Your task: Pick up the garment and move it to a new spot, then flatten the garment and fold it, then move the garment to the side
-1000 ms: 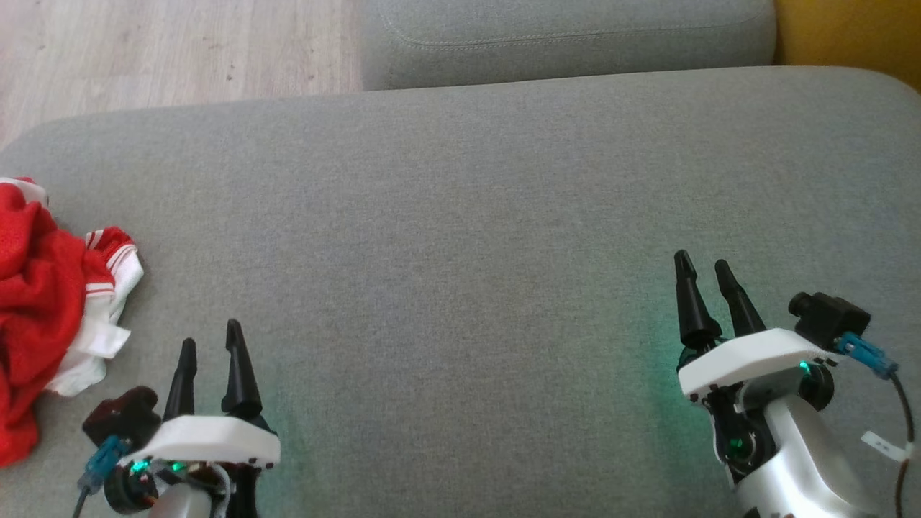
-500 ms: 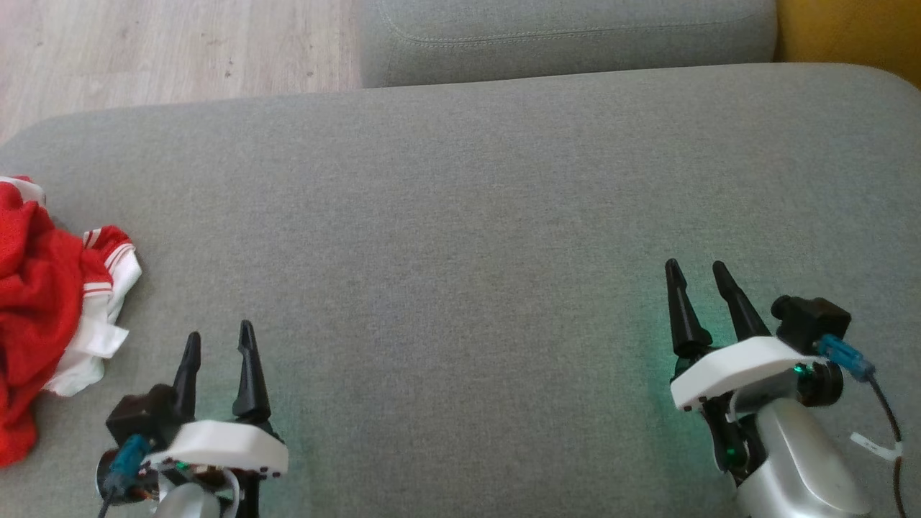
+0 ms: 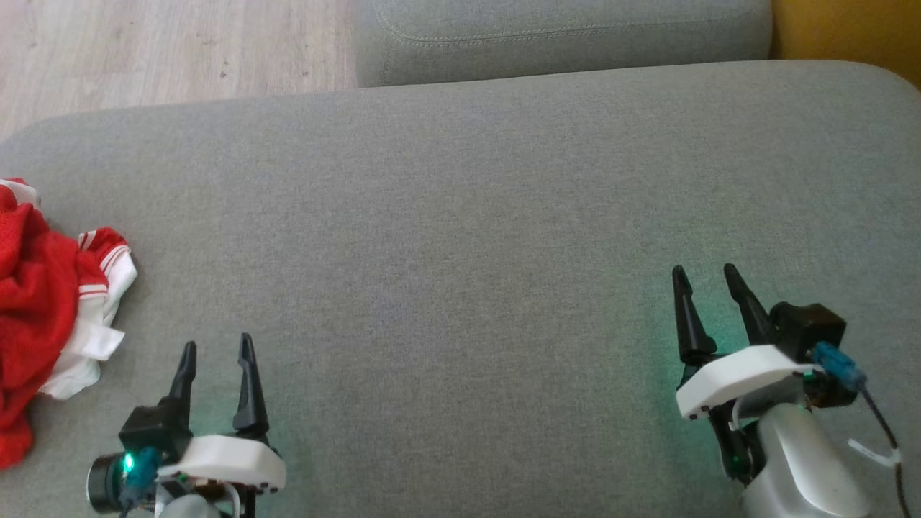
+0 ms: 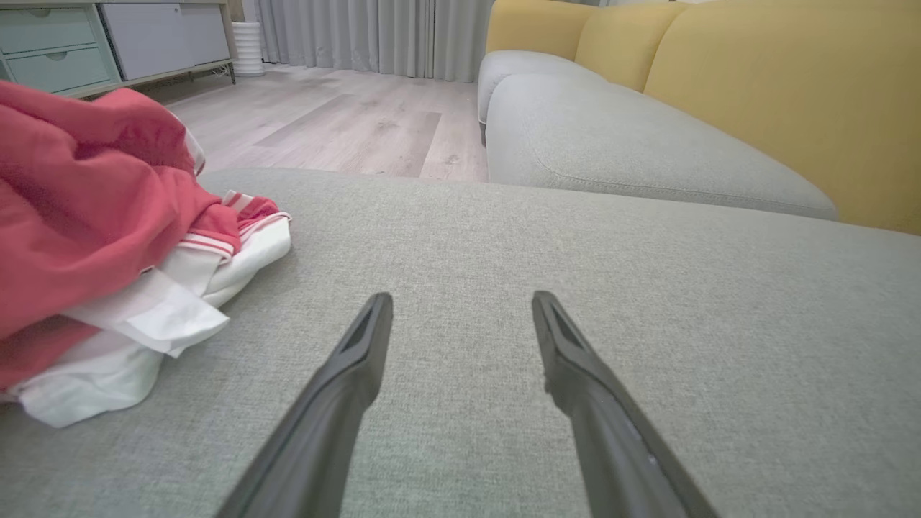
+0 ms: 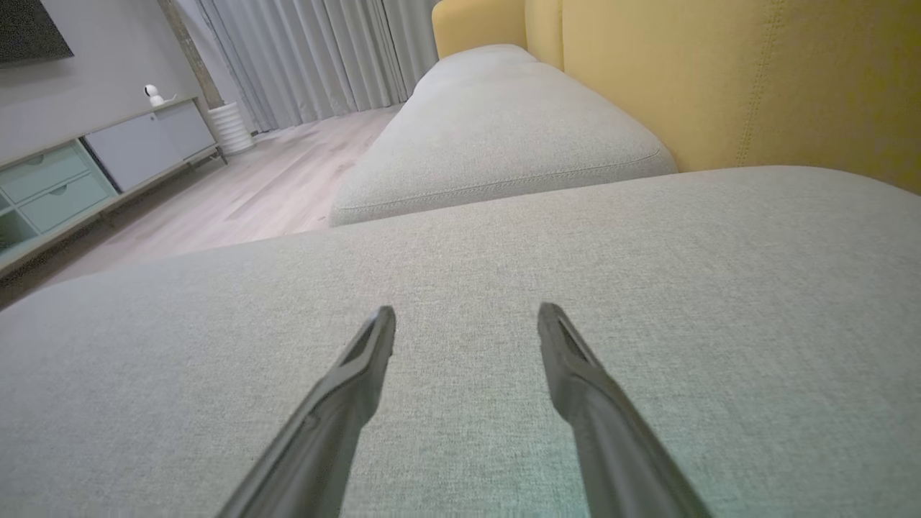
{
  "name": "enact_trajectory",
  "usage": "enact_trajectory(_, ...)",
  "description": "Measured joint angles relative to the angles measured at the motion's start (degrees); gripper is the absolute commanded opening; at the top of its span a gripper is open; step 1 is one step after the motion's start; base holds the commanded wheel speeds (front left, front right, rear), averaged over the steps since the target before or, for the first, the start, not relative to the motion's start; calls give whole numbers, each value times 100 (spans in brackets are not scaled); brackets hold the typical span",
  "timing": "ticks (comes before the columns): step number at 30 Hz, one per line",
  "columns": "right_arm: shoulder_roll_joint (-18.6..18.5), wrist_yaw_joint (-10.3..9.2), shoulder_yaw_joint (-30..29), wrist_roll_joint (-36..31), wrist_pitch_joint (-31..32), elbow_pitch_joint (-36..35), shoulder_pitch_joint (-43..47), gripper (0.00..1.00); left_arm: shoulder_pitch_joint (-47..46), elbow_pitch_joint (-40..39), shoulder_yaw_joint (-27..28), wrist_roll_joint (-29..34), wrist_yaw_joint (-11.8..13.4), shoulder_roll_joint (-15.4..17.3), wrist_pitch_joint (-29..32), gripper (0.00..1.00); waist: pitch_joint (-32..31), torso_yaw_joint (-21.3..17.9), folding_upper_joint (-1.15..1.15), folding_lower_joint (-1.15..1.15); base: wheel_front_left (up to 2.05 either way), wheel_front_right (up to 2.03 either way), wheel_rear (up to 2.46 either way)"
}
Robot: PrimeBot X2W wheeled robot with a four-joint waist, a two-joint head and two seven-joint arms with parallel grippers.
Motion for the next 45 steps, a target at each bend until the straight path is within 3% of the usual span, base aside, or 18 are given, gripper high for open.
enact_trajectory(14,47,0,87,-870,-201,132,-19,100,-11,-49,177,783,16,-136,-204,100,199,239,0,0,0,0,0)
enact_trajectory(20,29,0,291,-869,-201,134,-17,100,-12,-36,238,710,13,-168,-213,100,286,819,0,0,0,0,0)
enact_trajectory(27,-19,0,812,-831,-201,224,-24,100,38,49,375,454,11,-183,-219,100,403,1807,0,0,0,0,0)
enact_trajectory(28,-33,0,990,-786,-201,252,-38,100,153,40,408,352,66,-186,-219,100,434,2093,0,0,0,0,0)
enact_trajectory(34,-48,0,1382,-657,-201,304,-166,100,516,10,643,226,97,-192,-219,100,536,2787,0,0,0,0,0)
enact_trajectory(38,-78,0,1433,-643,-201,296,-253,100,508,-155,740,119,34,-192,-220,100,657,2983,0,0,0,0,0)
enact_trajectory(45,-352,0,1617,-600,-201,10,-308,100,-257,-506,1254,278,-182,-160,-220,100,1010,2888,0,0,0,0,0)
